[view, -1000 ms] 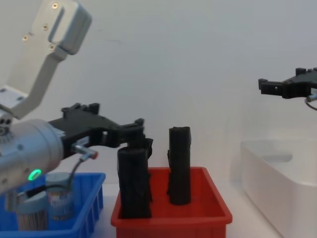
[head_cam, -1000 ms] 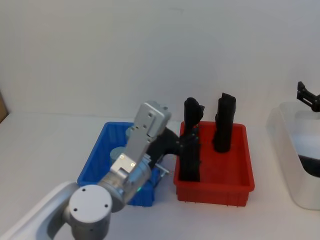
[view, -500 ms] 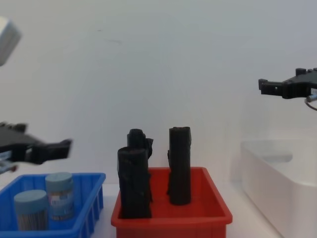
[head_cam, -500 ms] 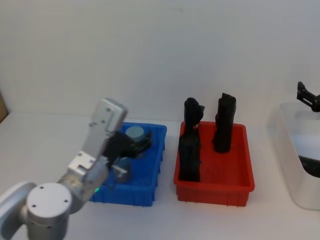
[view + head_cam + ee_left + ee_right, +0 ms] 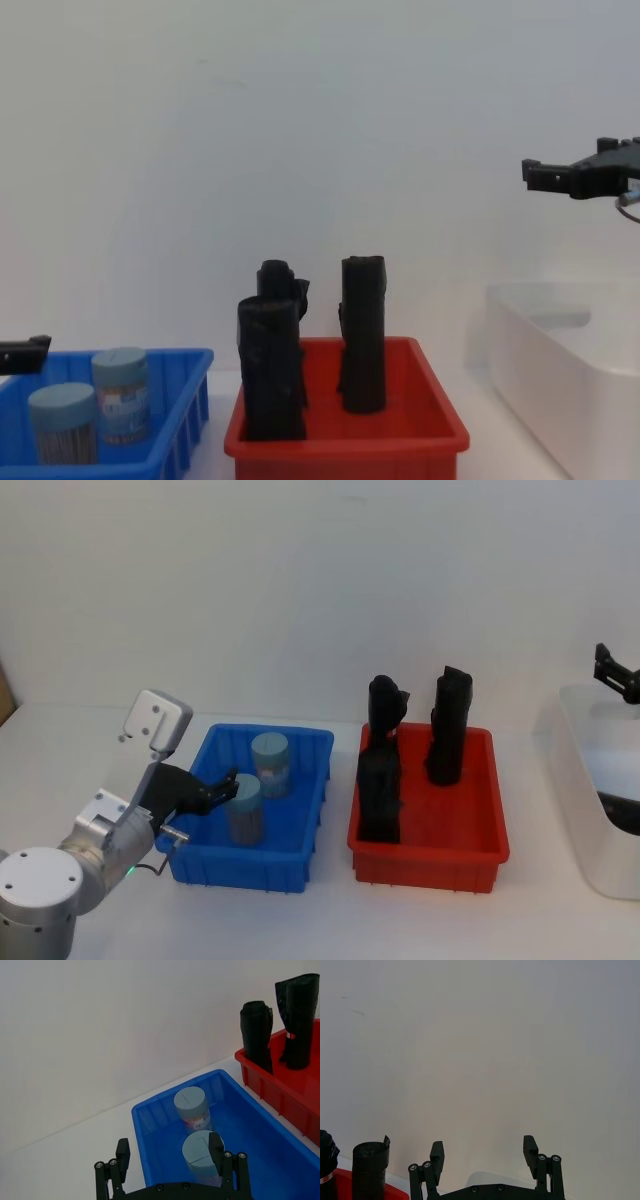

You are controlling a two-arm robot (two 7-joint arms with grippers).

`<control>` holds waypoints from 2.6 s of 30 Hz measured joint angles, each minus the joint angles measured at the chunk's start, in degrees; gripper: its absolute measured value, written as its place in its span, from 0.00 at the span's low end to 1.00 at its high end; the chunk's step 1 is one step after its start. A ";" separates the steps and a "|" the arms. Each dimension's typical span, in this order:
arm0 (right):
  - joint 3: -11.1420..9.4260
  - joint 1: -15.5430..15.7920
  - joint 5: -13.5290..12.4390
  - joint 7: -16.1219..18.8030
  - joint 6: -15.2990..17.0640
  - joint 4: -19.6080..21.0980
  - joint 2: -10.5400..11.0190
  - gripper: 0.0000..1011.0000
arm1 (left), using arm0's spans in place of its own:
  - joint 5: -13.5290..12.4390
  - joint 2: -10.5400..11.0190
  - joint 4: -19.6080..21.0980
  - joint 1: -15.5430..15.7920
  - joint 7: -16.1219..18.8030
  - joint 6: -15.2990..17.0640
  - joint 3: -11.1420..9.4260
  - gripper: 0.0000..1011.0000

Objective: Pick the cotton swabs from the blue box and place them into the white box.

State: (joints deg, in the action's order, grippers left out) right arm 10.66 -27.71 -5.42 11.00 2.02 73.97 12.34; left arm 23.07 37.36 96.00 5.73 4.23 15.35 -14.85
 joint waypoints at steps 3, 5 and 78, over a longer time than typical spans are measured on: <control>0.00 0.00 0.00 0.00 0.00 0.00 0.00 0.99 | 0.02 0.03 -1.13 0.44 -1.38 -0.70 0.19 0.99; 0.00 0.00 0.00 0.00 0.00 0.00 0.00 0.99 | 0.01 -0.01 -1.69 0.74 -2.16 -1.18 0.25 0.99; 0.00 0.00 0.00 0.00 -0.01 0.01 0.00 0.99 | -3.60 -7.26 -21.20 12.83 -21.25 2.57 -1.91 0.67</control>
State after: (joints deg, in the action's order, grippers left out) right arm 10.66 -27.70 -5.42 10.99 2.01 73.97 12.34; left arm 19.48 30.10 74.80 18.56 -17.02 17.92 -16.75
